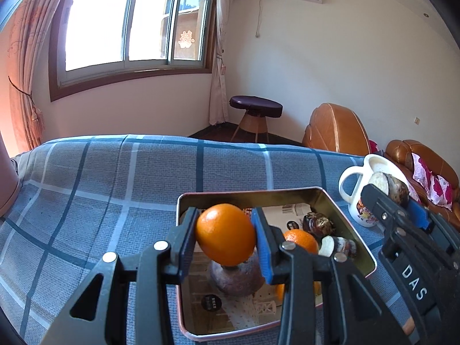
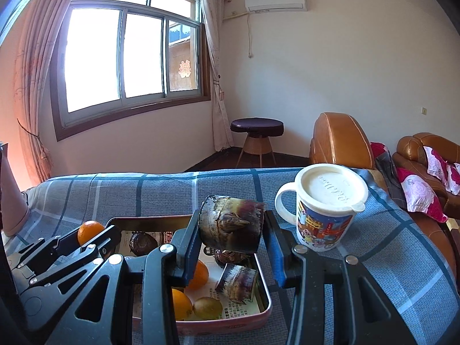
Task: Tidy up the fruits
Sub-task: 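Lower the held orange and cut piece over the pink tin with both tools, then open both tools to drop the orange and cut piece into the tin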
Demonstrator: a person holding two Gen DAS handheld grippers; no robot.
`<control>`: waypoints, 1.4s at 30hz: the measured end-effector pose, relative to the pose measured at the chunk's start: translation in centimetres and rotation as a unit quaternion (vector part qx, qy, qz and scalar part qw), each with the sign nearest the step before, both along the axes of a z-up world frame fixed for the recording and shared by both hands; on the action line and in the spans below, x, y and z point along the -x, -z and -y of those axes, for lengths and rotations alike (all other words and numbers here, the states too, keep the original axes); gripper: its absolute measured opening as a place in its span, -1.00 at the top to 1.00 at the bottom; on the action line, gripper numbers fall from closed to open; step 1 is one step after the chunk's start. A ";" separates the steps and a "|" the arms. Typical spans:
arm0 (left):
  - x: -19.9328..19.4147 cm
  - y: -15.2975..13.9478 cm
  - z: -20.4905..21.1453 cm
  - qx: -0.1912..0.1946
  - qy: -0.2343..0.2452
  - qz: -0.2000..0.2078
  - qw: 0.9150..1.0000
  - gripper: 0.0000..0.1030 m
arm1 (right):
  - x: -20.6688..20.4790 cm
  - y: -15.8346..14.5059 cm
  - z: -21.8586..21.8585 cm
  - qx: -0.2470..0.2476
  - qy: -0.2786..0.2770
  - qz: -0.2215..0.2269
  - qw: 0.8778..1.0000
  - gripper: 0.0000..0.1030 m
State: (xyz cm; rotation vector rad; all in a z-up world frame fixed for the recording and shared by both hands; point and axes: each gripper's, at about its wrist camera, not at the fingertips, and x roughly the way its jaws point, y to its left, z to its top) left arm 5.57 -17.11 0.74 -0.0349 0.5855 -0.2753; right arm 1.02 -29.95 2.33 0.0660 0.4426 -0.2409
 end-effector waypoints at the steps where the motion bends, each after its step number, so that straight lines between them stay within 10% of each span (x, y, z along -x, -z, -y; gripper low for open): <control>1: -0.1 0.1 -0.1 -0.001 0.000 -0.002 1.000 0.24 | -0.3 0.1 -0.1 0.002 -0.001 -0.002 1.000 0.16; 42: -3.1 2.3 0.8 -0.028 -0.006 -0.043 0.999 0.24 | -7.0 4.9 0.7 -0.038 -0.100 -0.119 0.987 0.15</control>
